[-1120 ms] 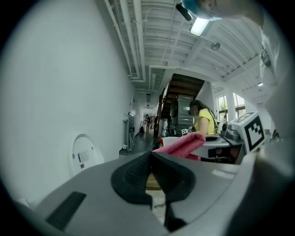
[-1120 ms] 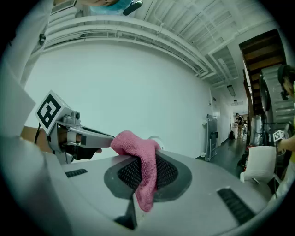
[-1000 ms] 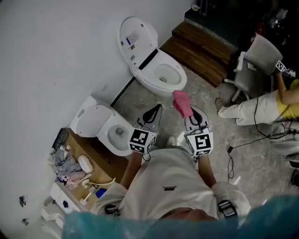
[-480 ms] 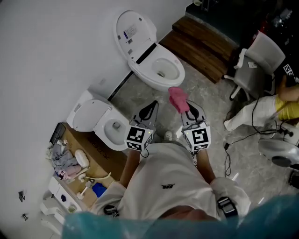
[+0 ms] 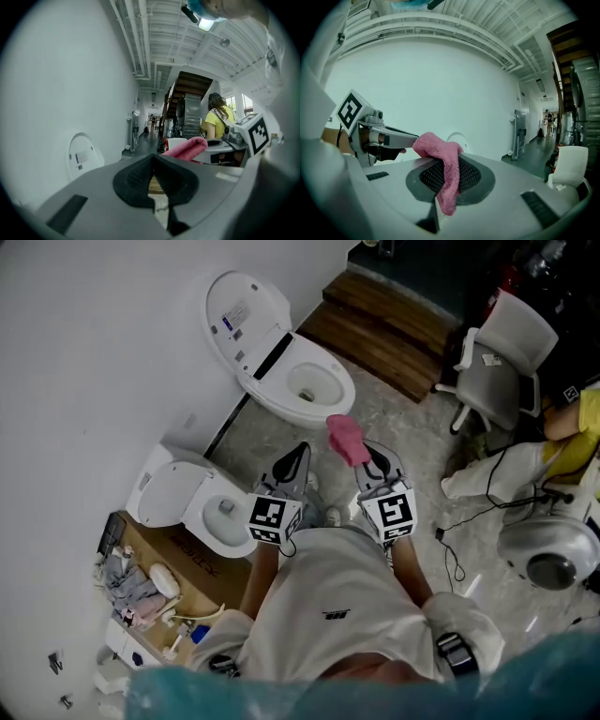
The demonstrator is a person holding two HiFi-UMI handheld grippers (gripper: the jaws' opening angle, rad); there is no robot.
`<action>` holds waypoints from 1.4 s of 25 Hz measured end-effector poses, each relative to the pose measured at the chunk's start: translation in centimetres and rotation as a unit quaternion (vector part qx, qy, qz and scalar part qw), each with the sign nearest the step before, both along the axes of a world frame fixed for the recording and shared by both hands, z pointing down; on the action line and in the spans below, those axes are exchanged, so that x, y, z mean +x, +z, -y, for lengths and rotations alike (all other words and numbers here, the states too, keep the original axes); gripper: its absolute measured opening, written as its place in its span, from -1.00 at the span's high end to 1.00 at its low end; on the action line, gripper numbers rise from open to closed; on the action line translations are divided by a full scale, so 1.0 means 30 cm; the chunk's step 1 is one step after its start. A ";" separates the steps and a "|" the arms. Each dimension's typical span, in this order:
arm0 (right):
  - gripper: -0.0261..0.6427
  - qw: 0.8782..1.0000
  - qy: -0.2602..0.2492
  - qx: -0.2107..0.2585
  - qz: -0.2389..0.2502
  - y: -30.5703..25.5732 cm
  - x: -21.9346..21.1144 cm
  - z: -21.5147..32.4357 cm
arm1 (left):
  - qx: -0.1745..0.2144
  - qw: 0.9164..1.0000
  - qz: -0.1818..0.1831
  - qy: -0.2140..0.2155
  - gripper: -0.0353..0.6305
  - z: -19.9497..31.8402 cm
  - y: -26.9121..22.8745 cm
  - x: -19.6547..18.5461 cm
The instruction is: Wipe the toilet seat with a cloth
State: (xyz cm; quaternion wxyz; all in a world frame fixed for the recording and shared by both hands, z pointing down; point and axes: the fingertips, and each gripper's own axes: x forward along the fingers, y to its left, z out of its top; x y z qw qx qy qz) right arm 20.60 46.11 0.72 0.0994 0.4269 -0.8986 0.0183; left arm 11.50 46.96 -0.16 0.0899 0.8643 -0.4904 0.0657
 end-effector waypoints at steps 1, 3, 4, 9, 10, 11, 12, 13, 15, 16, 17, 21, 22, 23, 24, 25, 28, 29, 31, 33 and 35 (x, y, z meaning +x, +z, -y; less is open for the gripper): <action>0.87 1.000 0.003 -0.001 -0.001 0.003 0.003 0.018 | -0.001 1.000 -0.001 0.003 0.86 0.022 0.002 0.002; 0.87 1.000 0.009 -0.004 -0.006 0.010 0.007 0.058 | -0.001 1.000 -0.002 0.010 0.86 0.067 0.005 0.004; 0.87 1.000 0.012 -0.006 -0.009 0.013 0.008 0.078 | -0.001 1.000 -0.001 0.013 0.86 0.089 0.007 0.002; 0.87 1.000 0.020 -0.009 -0.018 0.011 -0.023 0.178 | -0.005 1.000 -0.006 0.018 0.86 0.198 0.014 -0.041; 0.87 1.000 0.021 -0.011 -0.020 0.017 -0.033 0.197 | -0.005 1.000 -0.006 0.018 0.86 0.220 0.015 -0.054; 0.87 0.999 0.022 -0.014 -0.021 0.022 -0.045 0.218 | -0.006 1.000 -0.006 0.019 0.86 0.241 0.017 -0.067; 0.87 0.999 0.022 -0.015 -0.021 0.022 -0.059 0.239 | -0.006 1.000 -0.005 0.019 0.86 0.263 0.017 -0.080; 0.87 0.999 0.023 -0.015 -0.021 0.019 -0.075 0.260 | -0.005 1.000 -0.005 0.019 0.86 0.286 0.016 -0.094; 0.87 0.999 0.023 -0.015 -0.022 0.016 -0.108 0.302 | -0.003 1.000 -0.005 0.019 0.86 0.329 0.014 -0.126; 0.87 0.999 0.024 -0.015 -0.024 0.016 -0.124 0.323 | -0.003 1.000 -0.005 0.019 0.86 0.350 0.013 -0.143; 0.87 0.999 0.026 -0.017 -0.025 0.016 -0.139 0.345 | -0.003 1.000 -0.006 0.019 0.86 0.372 0.014 -0.161; 0.87 0.999 0.030 -0.019 -0.030 0.017 -0.204 0.432 | -0.003 1.000 -0.007 0.018 0.86 0.459 0.019 -0.232; 0.87 0.999 0.030 -0.019 -0.030 0.018 -0.219 0.452 | -0.003 1.000 -0.007 0.018 0.86 0.480 0.019 -0.248; 0.87 0.999 0.030 -0.020 -0.029 0.019 -0.233 0.470 | -0.002 1.000 -0.008 0.017 0.86 0.498 0.019 -0.261; 0.87 0.999 0.030 -0.020 -0.028 0.021 -0.246 0.484 | -0.002 1.000 -0.010 0.017 0.86 0.513 0.019 -0.274; 0.87 0.999 0.030 -0.020 -0.029 0.026 -0.259 0.497 | -0.002 1.000 -0.011 0.017 0.86 0.526 0.021 -0.287; 0.86 0.999 0.031 -0.024 -0.030 0.041 -0.300 0.535 | -0.006 1.000 -0.012 0.014 0.86 0.564 0.037 -0.332; 0.87 0.999 0.030 -0.026 -0.031 0.045 -0.312 0.549 | -0.008 1.000 -0.013 0.012 0.86 0.576 0.043 -0.345; 0.87 0.999 0.026 -0.025 -0.030 0.045 -0.331 0.577 | -0.011 1.000 -0.015 0.008 0.86 0.599 0.052 -0.364; 0.87 0.999 0.026 -0.026 -0.030 0.045 -0.341 0.607 | -0.013 1.000 -0.016 0.008 0.86 0.625 0.058 -0.375; 0.86 0.999 0.027 -0.025 -0.029 0.048 -0.346 0.641 | -0.014 1.000 -0.014 0.006 0.86 0.654 0.064 -0.385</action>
